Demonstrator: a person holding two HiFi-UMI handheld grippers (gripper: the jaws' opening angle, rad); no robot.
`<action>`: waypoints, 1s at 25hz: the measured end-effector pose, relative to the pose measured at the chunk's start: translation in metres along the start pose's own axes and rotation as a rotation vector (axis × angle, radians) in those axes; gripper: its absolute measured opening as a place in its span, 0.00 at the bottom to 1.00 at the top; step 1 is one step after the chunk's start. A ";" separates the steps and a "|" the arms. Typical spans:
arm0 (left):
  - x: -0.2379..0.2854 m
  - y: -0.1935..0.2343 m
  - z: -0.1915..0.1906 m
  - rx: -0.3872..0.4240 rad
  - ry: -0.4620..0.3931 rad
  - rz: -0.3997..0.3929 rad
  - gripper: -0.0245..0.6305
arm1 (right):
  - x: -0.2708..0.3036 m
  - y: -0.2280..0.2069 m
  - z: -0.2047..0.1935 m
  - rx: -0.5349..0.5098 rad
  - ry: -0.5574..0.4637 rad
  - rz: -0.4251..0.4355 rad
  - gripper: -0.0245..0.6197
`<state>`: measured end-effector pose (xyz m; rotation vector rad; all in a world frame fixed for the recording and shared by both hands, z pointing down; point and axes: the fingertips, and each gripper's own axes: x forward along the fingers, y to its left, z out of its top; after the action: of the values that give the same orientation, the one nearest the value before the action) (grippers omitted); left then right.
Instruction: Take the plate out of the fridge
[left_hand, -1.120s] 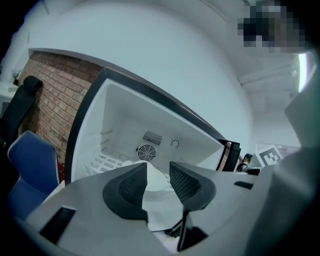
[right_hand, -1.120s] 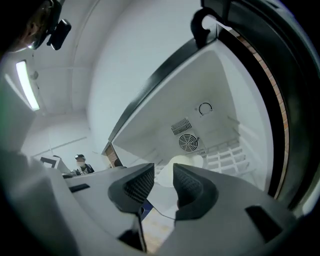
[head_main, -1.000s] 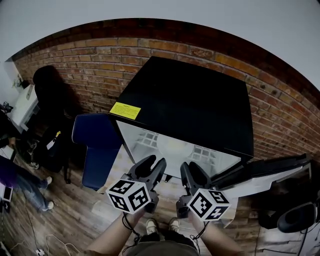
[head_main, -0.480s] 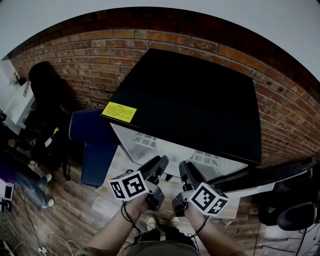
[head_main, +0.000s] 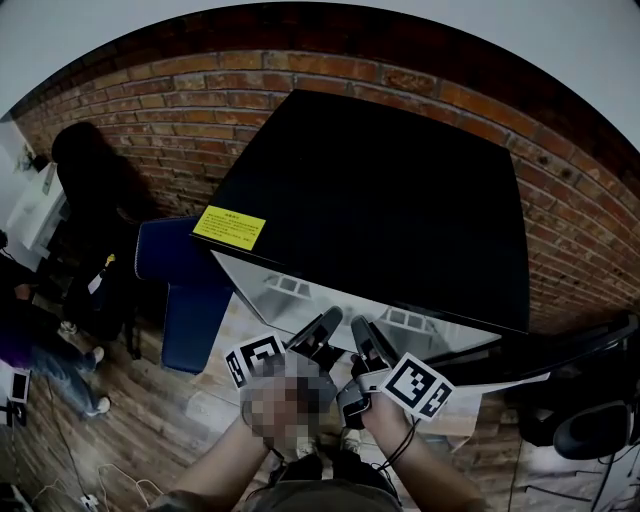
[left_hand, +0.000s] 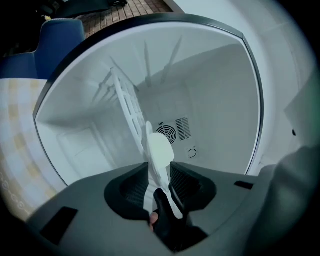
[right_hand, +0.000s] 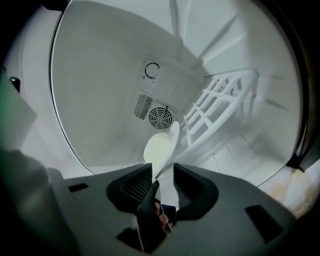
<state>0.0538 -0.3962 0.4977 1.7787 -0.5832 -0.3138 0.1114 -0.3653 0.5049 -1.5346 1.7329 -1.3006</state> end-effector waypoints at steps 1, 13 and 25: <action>0.001 0.001 0.000 -0.022 -0.002 0.000 0.23 | 0.002 -0.001 -0.001 0.016 0.001 -0.001 0.24; 0.001 0.007 -0.001 -0.190 -0.033 -0.004 0.10 | 0.004 0.000 -0.002 0.143 0.004 0.036 0.16; -0.017 0.001 -0.016 -0.229 -0.043 -0.001 0.09 | -0.017 0.007 -0.011 0.195 0.014 0.058 0.11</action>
<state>0.0472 -0.3739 0.5019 1.5547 -0.5539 -0.4045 0.1026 -0.3465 0.4997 -1.3597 1.5950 -1.4087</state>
